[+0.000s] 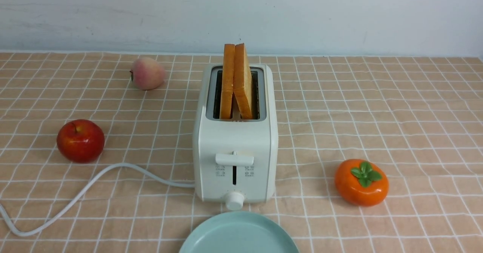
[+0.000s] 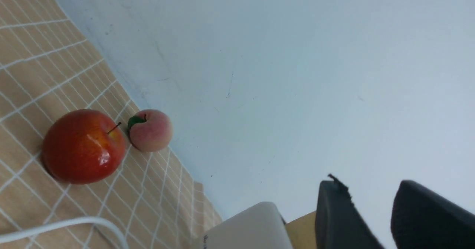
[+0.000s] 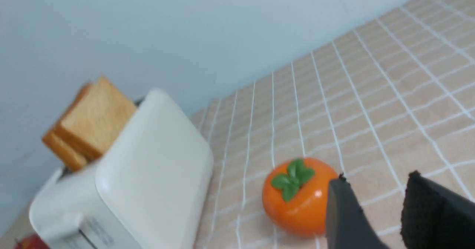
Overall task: Take toasted bread from bread machine on light coffee tablecloth place on plate.
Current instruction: 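Reach for a toast slice standing in the toaster with the left gripper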
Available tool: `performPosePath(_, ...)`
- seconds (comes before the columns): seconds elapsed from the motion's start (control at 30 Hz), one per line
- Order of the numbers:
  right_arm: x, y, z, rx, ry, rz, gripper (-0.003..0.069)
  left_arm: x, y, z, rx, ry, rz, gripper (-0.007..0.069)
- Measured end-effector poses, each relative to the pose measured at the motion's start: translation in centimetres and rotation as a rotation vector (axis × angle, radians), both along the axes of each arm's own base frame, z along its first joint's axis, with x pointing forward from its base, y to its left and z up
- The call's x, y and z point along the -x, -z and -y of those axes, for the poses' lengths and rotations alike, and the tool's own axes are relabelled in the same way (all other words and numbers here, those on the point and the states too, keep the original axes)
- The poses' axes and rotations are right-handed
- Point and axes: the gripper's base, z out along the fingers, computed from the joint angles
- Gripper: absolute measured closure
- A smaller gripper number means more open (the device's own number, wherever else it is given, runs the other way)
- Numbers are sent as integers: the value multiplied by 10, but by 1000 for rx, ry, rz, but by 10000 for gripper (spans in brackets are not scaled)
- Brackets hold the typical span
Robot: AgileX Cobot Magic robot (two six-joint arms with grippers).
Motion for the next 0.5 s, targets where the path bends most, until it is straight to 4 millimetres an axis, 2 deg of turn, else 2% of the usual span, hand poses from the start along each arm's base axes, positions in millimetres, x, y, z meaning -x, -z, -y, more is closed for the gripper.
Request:
performPosePath(0.1, 0, -4, 3, -55, 31, 33, 419, 0, 0, -1, 39, -2, 3, 478)
performPosePath(0.23, 0, -5, 4, -116, 42, 44, 419, 1, -3, -3, 54, -26, 34, 632)
performPosePath(0.3, 0, -6, 5, -140, 53, 53, 419, 3, -9, -6, 60, -55, 79, 638)
performPosePath(0.4, 0, -7, 7, -189, 68, 64, 419, 9, -34, -9, 67, -82, 180, 638)
performPosePath(0.43, 0, -8, 8, -225, 84, 77, 419, 16, -54, -11, 61, -99, 253, 638)
performPosePath(0.47, 0, -9, 9, -237, 86, 78, 419, 16, -54, -11, 61, -99, 253, 638)
performPosePath(0.5, 0, -9, 10, -264, 97, 84, 419, 22, -71, -11, 45, -110, 301, 638)
